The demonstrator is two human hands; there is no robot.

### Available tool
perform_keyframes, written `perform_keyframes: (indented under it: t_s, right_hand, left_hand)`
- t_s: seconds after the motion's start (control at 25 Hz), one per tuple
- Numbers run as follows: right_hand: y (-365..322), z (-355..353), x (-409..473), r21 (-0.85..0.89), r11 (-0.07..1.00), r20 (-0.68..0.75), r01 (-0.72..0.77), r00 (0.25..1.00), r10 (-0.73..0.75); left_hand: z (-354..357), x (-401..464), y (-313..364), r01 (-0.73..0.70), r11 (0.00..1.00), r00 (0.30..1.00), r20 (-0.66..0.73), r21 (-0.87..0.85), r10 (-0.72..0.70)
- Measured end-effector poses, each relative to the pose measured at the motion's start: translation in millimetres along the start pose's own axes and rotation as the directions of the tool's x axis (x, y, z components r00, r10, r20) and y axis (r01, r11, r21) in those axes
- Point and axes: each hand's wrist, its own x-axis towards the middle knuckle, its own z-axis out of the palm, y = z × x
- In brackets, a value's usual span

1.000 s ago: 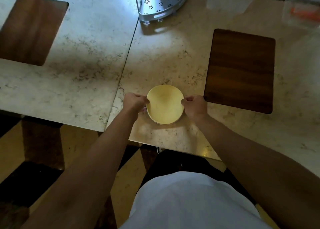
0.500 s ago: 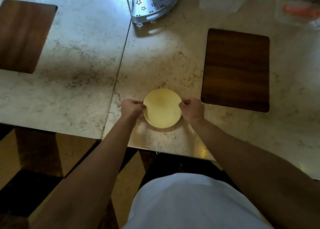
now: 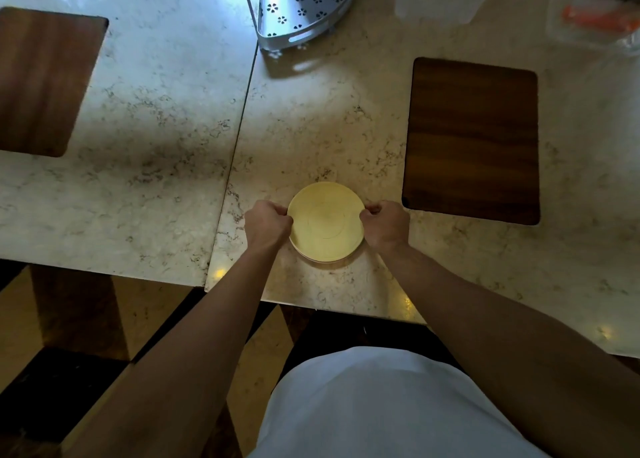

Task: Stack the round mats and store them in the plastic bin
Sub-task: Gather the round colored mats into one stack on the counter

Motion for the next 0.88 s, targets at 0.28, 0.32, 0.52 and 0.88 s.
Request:
perform_keyframes:
  t_s: [0.28,0.32,0.52,0.88]
  right_hand:
    - [-8,0,-4,-0.102,0.995,-0.006,0.006,1.000,-0.007]
    - [-9,0,-4,-0.128,0.992,-0.010,0.002,1.000,-0.003]
    - [-15,-3,0,-0.204,0.978,0.002,-0.039,0.999,0.040]
    - [-20,-1,6,-0.107,0.987,0.083,-0.118,0.988,0.127]
  left_hand:
    - [-2,4,5,0.033,0.999,0.999,0.015,0.030,-0.033]
    - [-2,5,6,0.035,0.999,0.999,0.014,0.034,-0.036]
    - [0,9,8,0.077,0.997,0.997,0.006,-0.006,-0.077]
    - [3,14,6,0.129,0.989,0.992,0.016,-0.075,-0.128]
